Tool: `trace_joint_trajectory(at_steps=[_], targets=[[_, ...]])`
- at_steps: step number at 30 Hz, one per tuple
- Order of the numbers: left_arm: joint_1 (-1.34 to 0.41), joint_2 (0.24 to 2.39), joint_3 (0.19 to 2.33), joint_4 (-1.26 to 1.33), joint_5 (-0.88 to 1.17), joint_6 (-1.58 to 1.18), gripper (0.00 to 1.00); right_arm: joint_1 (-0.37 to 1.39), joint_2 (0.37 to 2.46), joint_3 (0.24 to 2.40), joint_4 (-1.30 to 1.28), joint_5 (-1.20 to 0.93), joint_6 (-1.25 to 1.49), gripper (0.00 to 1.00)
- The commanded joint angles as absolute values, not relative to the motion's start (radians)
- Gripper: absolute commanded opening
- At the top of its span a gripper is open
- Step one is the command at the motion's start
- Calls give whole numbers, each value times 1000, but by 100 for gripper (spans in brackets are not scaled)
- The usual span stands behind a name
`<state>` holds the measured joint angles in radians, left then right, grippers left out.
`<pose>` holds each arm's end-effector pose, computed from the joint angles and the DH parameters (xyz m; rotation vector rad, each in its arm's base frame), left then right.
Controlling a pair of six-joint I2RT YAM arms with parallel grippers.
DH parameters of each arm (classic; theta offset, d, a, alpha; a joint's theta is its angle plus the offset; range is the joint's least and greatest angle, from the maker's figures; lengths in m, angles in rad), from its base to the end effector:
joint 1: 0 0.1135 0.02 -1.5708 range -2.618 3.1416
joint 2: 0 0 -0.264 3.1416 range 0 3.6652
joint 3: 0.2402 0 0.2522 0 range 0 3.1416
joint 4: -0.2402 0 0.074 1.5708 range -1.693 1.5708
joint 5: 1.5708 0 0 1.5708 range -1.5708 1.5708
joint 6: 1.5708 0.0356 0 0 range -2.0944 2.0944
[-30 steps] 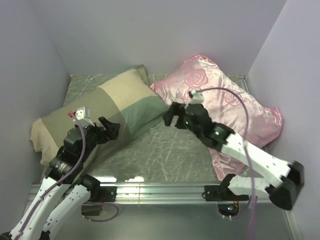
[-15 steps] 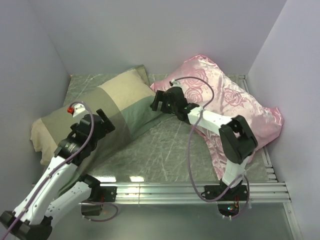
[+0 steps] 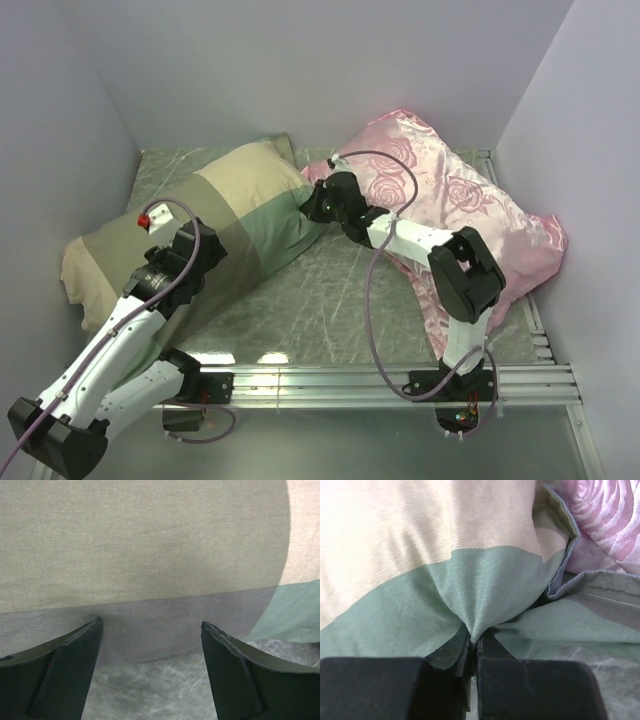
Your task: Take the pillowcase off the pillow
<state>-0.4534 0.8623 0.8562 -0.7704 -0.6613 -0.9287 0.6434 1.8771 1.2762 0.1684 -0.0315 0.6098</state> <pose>0.1591 -0.0532 0.3009 -0.8013 2.0025 -0.0060 0.3474 0.2619 0.2303 -0.0565 2.1021 0.8157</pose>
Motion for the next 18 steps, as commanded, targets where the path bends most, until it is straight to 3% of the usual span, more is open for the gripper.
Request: trace_joint_trajectory(at_steps=[1,4,8,12,18], targets=[[-457,827,854,-715,-675,-904,82,684,1717,1281,195,-12,584,0],[-456,816,861,-696,-661,-867,79,716,1599,1267,141,30,569,0],[-457,789,867,-632,-571,-751,93,768,1404,1264,71,84,528,0],[-456,752,867,-572,-485,-697,99,828,1257,1262,6,136,515,0],[-457,830,945,-546,-271,-615,95,931,1043,1275,-110,219,505,0]])
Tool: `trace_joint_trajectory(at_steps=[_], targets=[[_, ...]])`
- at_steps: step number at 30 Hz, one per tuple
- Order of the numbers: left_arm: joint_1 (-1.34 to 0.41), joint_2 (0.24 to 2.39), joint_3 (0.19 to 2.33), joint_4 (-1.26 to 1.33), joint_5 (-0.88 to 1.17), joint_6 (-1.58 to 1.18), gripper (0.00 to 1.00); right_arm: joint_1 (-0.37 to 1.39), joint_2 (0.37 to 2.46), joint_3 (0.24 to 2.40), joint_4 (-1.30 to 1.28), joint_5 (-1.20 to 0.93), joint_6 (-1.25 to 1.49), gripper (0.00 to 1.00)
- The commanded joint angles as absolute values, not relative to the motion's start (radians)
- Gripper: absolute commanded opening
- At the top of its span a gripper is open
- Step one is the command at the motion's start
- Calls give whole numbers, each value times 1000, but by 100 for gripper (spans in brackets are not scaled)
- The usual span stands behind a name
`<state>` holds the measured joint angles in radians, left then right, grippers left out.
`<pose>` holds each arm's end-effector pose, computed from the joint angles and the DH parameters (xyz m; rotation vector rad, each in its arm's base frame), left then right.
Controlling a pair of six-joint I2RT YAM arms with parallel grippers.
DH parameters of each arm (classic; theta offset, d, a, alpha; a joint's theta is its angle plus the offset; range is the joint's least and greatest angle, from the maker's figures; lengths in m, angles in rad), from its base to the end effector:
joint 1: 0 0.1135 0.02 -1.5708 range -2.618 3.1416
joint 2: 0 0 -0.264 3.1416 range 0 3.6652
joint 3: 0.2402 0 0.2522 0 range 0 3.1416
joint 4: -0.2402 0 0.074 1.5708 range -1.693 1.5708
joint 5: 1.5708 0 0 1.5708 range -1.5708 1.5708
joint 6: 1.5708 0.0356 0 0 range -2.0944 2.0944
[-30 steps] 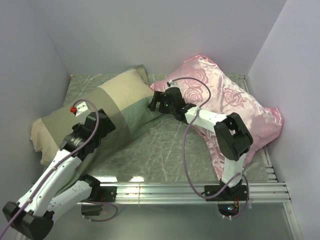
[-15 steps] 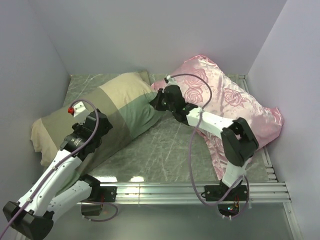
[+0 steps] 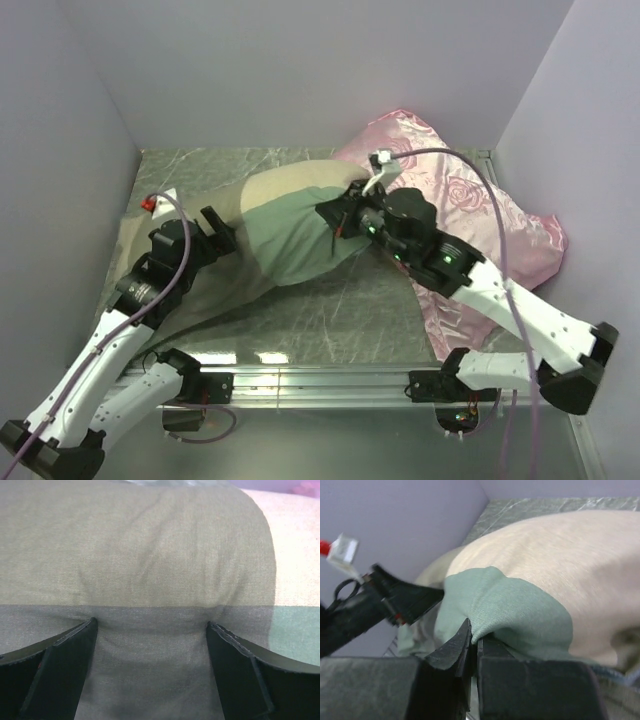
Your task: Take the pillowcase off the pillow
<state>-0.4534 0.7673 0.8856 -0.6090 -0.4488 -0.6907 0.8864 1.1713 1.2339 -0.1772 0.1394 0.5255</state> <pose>0.1503 -0.0561 0.3353 -0.5086 1.9542 -0.2654 0.1724 0.2034 0.4194 -0.2094 1.7619 0.9301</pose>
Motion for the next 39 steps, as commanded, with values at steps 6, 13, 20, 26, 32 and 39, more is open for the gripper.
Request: trace_joint_trajectory(at_steps=[6,13,20,26,32,39], targets=[[-457,838,1075,-563,-77,-531,94,1015,1005,1393,-264,314,471,0],[-459,802,1288,-693,31,-407,98,1015,1146,1571,-442,477,446,0],[-459,703,1182,-750,-29,-419,98,974,1275,1776,-523,577,413,0],[-460,658,1057,-735,-11,-434,99,959,1338,1890,-575,581,388,0],[-460,701,990,-693,-21,-422,99,960,1327,1896,-568,581,391,0],[-497,771,930,-632,-77,-425,99,959,1325,1913,-594,583,396,0]])
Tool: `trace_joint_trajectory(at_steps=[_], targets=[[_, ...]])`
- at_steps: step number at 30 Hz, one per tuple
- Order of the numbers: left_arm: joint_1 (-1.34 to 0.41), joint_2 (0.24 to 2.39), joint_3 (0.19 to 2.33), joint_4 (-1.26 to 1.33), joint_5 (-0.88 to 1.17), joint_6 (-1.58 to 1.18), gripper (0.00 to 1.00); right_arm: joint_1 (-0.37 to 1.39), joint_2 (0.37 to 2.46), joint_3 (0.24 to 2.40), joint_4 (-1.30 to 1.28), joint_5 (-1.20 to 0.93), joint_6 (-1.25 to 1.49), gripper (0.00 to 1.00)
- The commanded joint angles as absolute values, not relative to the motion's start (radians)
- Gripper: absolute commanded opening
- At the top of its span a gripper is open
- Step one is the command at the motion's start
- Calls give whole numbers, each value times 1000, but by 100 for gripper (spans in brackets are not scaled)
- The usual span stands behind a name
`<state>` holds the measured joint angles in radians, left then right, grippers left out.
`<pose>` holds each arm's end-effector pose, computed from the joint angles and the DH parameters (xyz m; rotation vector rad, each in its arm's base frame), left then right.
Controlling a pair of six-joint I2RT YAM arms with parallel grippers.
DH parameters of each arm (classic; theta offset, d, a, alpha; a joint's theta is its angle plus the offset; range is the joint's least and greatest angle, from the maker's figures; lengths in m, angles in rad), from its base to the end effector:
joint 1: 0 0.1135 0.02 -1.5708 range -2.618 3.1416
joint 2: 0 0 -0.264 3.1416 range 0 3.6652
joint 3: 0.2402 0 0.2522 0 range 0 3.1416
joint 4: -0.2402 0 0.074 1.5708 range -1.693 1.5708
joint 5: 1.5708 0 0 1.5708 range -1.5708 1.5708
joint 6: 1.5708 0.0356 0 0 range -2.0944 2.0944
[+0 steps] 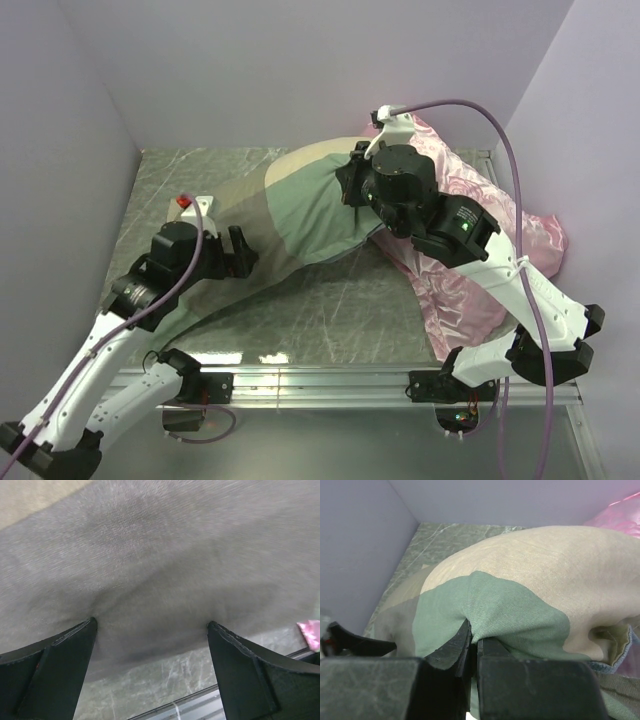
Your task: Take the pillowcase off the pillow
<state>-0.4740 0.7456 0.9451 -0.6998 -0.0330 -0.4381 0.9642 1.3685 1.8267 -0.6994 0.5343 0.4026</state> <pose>0.1344 -0.0676 0.3474 0.0173 2.1131 -0.5205 0.1641 0.2047 0.5093 -0.1253 1.8010 0.4990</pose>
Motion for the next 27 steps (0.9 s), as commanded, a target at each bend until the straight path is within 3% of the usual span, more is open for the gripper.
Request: trace_joint_trajectory(at_steps=[1,3,7,8,18,22,27], targets=[[-502,794,924,-630,-95,-431,98,959,1316,1902,-591,577,394,0],[-514,810,919,-623,-141,-437,89,960,1309,1893,-584,578,399,0],[-534,804,969,-663,-230,-456,11,960,1281,1875,-603,581,400,0],[-534,796,989,-675,-242,-453,3,960,1273,1868,-606,584,397,0],[-541,716,1475,-903,-12,-368,1,963,1135,1828,-747,589,367,0],[-541,840,1746,-951,-81,-388,0,960,1193,1877,-779,606,347,0],[-540,1026,1694,-865,-163,-431,0,910,1361,1827,-779,516,400,0]])
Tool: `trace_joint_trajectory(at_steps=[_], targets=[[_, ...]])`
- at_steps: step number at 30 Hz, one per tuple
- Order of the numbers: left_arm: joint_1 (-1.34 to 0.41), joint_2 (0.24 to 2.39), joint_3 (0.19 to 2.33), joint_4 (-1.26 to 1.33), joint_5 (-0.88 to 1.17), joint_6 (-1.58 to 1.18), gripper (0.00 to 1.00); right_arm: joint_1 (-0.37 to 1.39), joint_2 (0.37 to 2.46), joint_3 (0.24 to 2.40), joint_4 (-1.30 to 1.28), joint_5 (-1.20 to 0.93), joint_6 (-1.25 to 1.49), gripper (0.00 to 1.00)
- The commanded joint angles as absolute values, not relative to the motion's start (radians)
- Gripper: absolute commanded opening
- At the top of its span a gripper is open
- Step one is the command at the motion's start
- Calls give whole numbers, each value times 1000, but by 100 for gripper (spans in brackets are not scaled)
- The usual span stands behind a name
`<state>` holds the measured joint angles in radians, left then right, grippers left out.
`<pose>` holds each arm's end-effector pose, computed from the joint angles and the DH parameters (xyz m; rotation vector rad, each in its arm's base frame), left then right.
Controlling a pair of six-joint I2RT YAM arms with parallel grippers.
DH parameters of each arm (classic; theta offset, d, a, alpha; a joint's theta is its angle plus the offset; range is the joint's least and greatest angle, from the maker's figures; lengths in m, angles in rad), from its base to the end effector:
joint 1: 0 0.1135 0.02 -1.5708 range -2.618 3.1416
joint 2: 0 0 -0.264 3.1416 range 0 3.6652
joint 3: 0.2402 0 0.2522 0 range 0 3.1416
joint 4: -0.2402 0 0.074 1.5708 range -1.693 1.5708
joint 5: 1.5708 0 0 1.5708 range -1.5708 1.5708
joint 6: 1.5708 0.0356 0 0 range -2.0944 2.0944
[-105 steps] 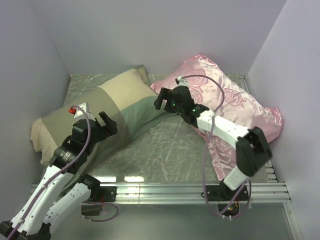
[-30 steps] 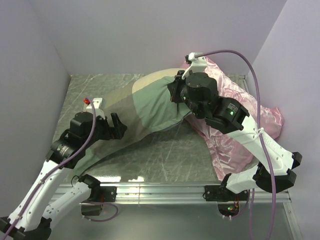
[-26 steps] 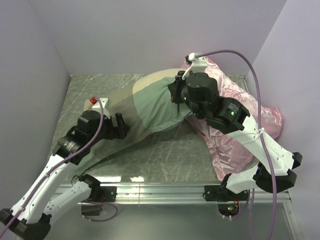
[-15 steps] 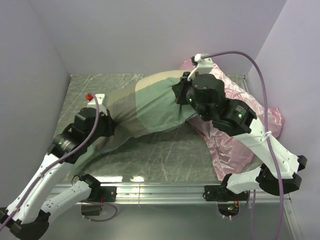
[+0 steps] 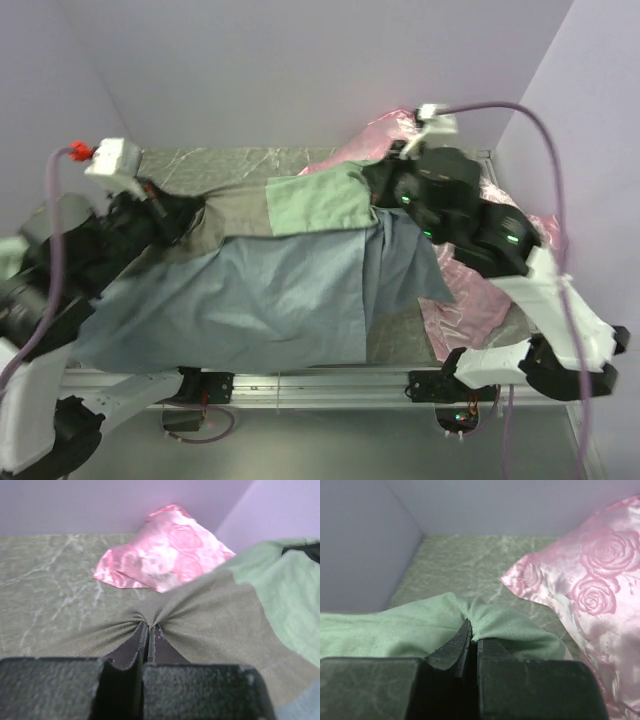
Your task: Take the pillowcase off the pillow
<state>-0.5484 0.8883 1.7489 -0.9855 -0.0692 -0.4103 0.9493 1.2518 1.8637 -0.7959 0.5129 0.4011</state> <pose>0.0665 -0.0377 0.5296 0.0670 1.7378 -0.6540 0.1344 0.1577 0.5348 -0.1048 1.7587 0.5418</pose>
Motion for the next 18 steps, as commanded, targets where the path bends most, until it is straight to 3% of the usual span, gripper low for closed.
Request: trace_joint_trajectory(at_steps=[1,4,6,9,12,13,14,15,17,18], targets=[[-540,1061,1627,-824,-166,-437,0,876,1393,1750,-760,496,414,0],[-499,1185,1551,-732,-170,-448,0,796,1451,1596,-671,326,488,0],[-407,1262,1536,-704,-68,-452,0,721,1482,1536,-614,235,526,0],[-332,1383,1509,-649,-9,-453,0,677,1557,1483,-588,190,552,0],[-324,1463,1543,-649,-9,-433,0,652,1580,1462,-557,163,560,9],[-324,1483,1574,-649,-9,-425,4,646,1583,1463,-549,138,560,20],[-324,1488,1591,-646,-9,-422,9,640,1583,1469,-546,134,560,24],[-324,1488,1629,-649,-9,-411,23,626,1586,1480,-551,129,558,35],[-327,1480,1672,-672,6,-402,46,618,1586,1525,-560,127,551,47],[-334,1474,1710,-678,5,-391,64,618,1580,1541,-572,135,546,58]])
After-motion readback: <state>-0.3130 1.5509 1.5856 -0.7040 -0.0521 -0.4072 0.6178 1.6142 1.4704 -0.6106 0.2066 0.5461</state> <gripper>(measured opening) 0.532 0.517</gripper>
